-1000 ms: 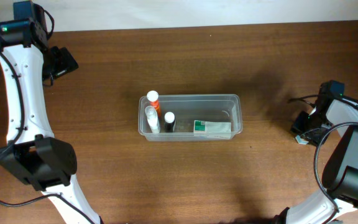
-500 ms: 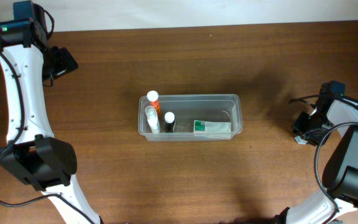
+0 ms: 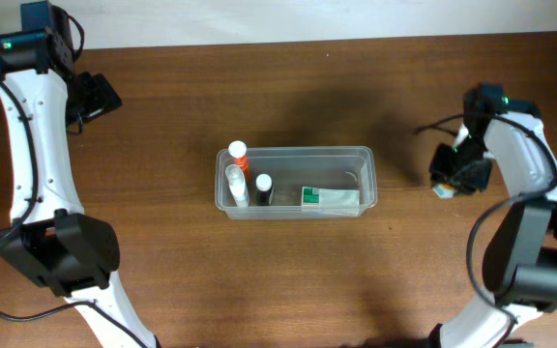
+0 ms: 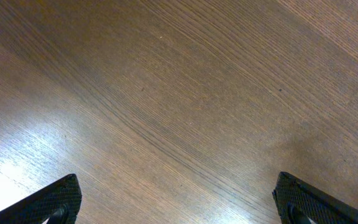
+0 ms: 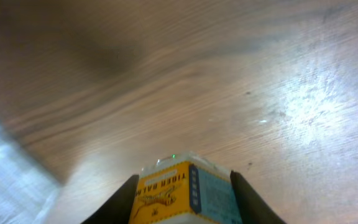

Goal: Pack container
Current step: 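Lift the bottle and carry it left over the container, then lower the bottle into the container's right side beside the Panadol box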

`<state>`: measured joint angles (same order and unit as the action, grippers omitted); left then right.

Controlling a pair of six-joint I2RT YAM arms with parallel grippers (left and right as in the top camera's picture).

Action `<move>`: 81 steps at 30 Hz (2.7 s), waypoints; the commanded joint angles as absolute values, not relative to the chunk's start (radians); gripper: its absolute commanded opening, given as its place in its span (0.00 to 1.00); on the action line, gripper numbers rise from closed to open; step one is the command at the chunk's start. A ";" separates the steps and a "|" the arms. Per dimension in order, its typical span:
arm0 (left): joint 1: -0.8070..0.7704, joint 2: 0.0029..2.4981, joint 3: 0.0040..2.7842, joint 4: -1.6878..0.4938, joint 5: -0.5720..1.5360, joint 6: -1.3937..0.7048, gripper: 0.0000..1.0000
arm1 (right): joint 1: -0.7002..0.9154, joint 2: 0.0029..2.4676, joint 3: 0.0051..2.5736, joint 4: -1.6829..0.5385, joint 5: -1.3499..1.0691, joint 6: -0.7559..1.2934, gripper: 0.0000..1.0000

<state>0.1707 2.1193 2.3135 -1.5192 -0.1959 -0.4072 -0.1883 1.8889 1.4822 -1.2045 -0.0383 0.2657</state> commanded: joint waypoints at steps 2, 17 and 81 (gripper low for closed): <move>0.173 2.121 2.326 -1.520 -0.207 -0.402 1.00 | -0.057 1.746 1.562 -1.226 -0.044 0.268 0.36; 0.173 2.121 2.326 -1.520 -0.207 -0.402 0.99 | 0.330 1.720 1.554 -1.115 -0.035 0.374 0.36; 0.173 2.121 2.326 -1.520 -0.207 -0.402 0.99 | 0.538 2.062 1.541 -0.822 0.056 0.582 0.36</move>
